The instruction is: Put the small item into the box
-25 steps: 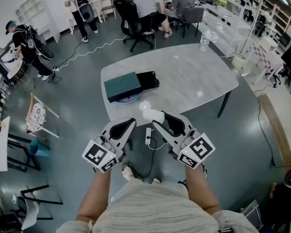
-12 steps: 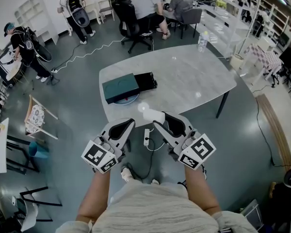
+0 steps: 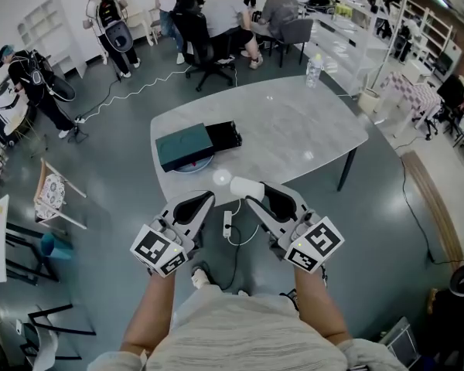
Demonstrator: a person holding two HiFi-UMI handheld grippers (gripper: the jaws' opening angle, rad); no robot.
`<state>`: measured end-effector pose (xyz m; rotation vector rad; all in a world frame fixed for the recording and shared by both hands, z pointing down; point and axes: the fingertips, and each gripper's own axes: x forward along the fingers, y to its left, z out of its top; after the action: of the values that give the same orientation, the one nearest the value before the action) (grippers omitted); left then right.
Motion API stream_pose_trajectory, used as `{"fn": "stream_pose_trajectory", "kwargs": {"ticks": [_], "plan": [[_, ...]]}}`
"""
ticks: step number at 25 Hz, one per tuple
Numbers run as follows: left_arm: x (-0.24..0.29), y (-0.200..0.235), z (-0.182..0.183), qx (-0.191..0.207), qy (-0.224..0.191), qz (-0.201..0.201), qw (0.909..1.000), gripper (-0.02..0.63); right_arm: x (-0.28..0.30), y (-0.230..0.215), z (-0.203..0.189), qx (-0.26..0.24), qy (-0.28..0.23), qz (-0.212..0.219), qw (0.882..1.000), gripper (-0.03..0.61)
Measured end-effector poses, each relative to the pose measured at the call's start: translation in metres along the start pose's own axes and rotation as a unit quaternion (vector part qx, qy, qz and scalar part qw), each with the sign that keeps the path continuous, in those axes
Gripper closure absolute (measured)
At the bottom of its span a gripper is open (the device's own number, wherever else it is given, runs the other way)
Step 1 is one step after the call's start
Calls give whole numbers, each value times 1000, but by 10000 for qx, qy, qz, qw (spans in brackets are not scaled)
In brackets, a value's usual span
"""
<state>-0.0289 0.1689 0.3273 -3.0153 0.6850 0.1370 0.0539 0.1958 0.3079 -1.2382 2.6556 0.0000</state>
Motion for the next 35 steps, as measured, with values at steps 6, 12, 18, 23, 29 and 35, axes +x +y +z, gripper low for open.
{"fn": "stream_pose_trajectory", "kwargs": {"ticks": [6, 12, 18, 23, 29, 35], "plan": [[2, 10, -2, -4, 17, -49, 10000, 592, 11, -4, -2, 28, -32, -17, 10000, 413], [16, 35, -9, -65, -6, -101, 9999, 592, 34, -19, -11, 2, 101, -8, 9999, 411], [39, 80, -18, -151, 25, -238, 9996, 592, 72, -47, -23, -53, 268, -52, 9996, 411], [65, 132, -27, -260, 14, -283, 9993, 592, 114, -85, -33, -33, 370, -114, 9992, 411], [89, 202, -44, -414, 27, -306, 9987, 592, 172, -127, -53, 84, 509, -227, 9984, 411], [108, 240, -45, -490, -44, -392, 9980, 592, 208, -156, -58, 89, 634, -332, 9974, 411]]}}
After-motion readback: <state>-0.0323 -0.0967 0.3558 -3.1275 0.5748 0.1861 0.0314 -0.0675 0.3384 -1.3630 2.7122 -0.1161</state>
